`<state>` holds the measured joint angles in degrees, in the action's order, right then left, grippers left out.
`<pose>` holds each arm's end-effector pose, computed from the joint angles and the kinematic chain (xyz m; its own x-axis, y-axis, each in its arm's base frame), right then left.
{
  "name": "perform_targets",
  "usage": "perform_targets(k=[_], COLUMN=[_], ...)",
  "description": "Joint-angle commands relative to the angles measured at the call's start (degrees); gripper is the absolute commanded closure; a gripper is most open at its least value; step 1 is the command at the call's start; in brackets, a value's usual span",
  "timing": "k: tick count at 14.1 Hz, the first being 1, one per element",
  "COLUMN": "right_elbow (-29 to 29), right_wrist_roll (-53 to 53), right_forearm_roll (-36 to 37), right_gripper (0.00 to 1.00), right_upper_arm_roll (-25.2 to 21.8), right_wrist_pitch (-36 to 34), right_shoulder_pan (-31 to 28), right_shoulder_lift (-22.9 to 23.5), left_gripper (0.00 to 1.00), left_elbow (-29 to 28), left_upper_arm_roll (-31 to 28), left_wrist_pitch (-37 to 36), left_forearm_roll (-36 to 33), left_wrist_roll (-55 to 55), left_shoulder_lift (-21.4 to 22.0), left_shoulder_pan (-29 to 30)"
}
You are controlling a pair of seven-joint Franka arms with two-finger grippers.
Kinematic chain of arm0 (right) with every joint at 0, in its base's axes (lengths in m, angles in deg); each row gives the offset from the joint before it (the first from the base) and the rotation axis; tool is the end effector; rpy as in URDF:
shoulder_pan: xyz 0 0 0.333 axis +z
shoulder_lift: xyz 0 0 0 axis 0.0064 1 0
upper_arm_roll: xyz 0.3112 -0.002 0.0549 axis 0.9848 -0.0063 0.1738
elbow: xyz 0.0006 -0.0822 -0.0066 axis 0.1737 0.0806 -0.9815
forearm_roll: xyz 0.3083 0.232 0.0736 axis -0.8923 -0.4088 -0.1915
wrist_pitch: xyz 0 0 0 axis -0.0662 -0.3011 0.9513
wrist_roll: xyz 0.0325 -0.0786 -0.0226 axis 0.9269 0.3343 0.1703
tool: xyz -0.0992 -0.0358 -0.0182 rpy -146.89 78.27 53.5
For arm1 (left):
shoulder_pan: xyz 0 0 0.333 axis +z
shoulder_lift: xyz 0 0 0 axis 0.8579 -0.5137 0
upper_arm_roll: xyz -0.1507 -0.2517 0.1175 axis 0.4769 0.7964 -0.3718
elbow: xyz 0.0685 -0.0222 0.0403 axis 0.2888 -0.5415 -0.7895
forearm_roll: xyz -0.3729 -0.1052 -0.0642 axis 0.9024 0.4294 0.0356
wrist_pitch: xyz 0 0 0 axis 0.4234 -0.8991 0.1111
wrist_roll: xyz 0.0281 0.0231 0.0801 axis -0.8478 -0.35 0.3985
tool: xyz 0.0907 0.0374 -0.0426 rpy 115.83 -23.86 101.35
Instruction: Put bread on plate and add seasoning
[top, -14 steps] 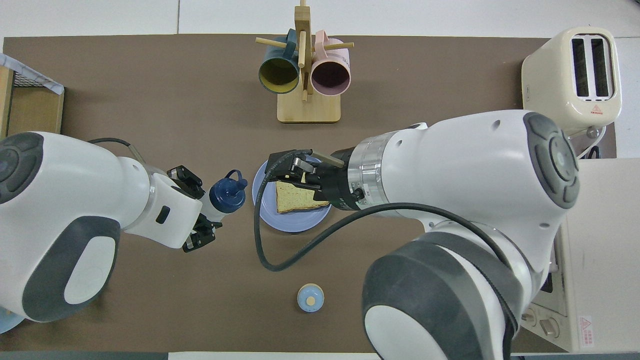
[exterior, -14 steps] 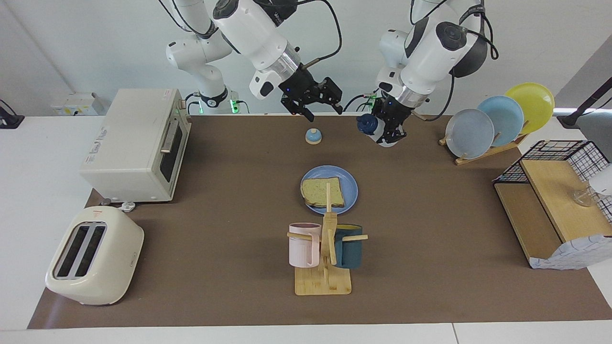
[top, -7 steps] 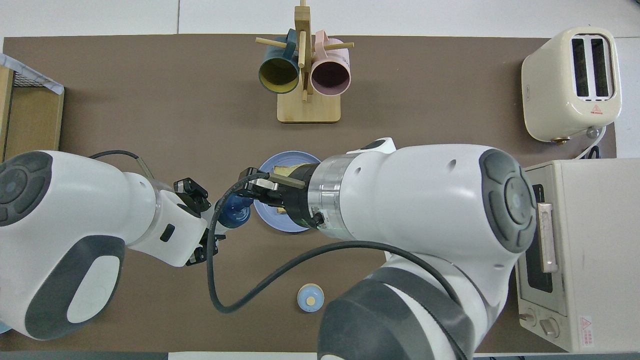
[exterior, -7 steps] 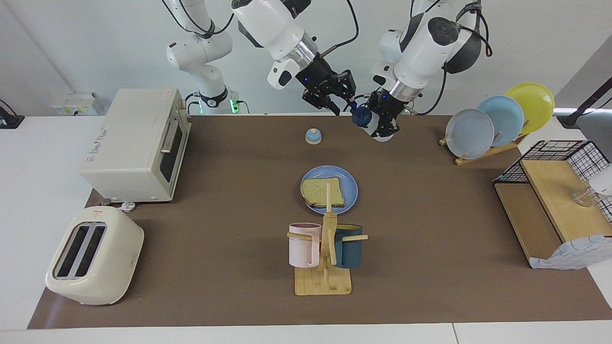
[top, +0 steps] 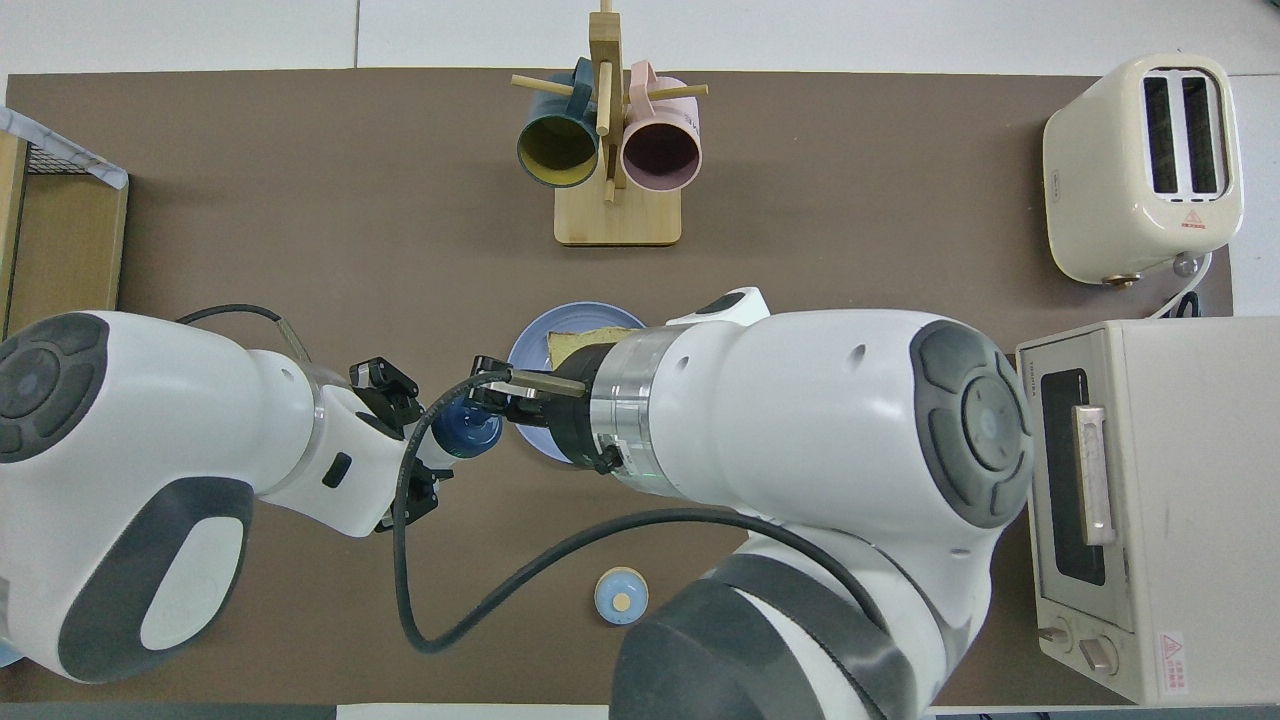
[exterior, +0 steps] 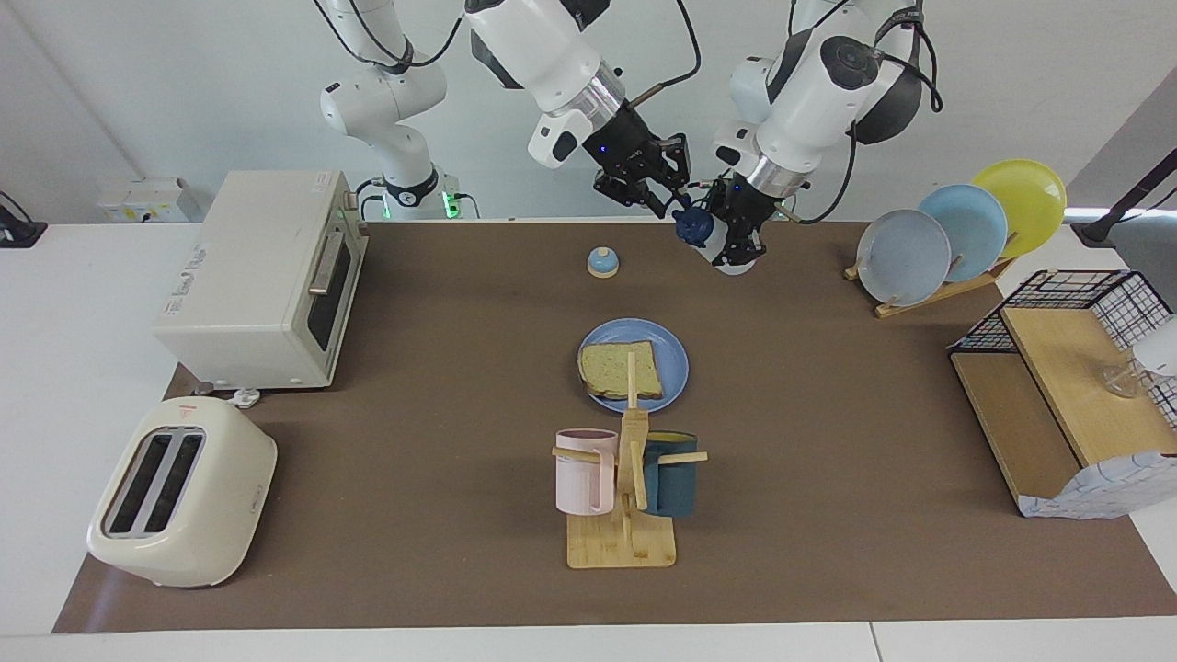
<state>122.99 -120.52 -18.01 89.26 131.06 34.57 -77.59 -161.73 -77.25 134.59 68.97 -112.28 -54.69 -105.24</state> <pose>0.4726 0.3934 0.6005 0.9715 -0.2265 -0.0697 -0.2199 -0.7519 -0.6216 0.4346 -0.2272 0.5125 0.1891 -0.9609 0.2021 -0.9768 -0.1629 0.1393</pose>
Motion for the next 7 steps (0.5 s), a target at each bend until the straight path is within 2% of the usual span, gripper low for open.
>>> perform_targets(k=[1,7], right_elbow=[0.6,0.6], right_wrist_roll=[0.0,-0.6], right_forearm_roll=[1.0,1.2], right_gripper=[0.6,0.72], right_upper_arm_roll=[0.2,0.2], right_wrist_pitch=[1.2,1.8], right_shoulder_pan=[-0.1,0.0], right_shoulder_lift=[0.2,0.7], left_gripper=[1.0,1.0], left_elbow=[-2.1,-2.1], left_upper_arm_roll=[-0.2,-0.2], left_wrist_pitch=[1.7,1.9], left_forearm_roll=[-0.9,-0.9], left_wrist_roll=[-0.2,0.0], left_shoulder_lift=[2.2,2.3], left_shoulder_pan=[-0.5,-0.3])
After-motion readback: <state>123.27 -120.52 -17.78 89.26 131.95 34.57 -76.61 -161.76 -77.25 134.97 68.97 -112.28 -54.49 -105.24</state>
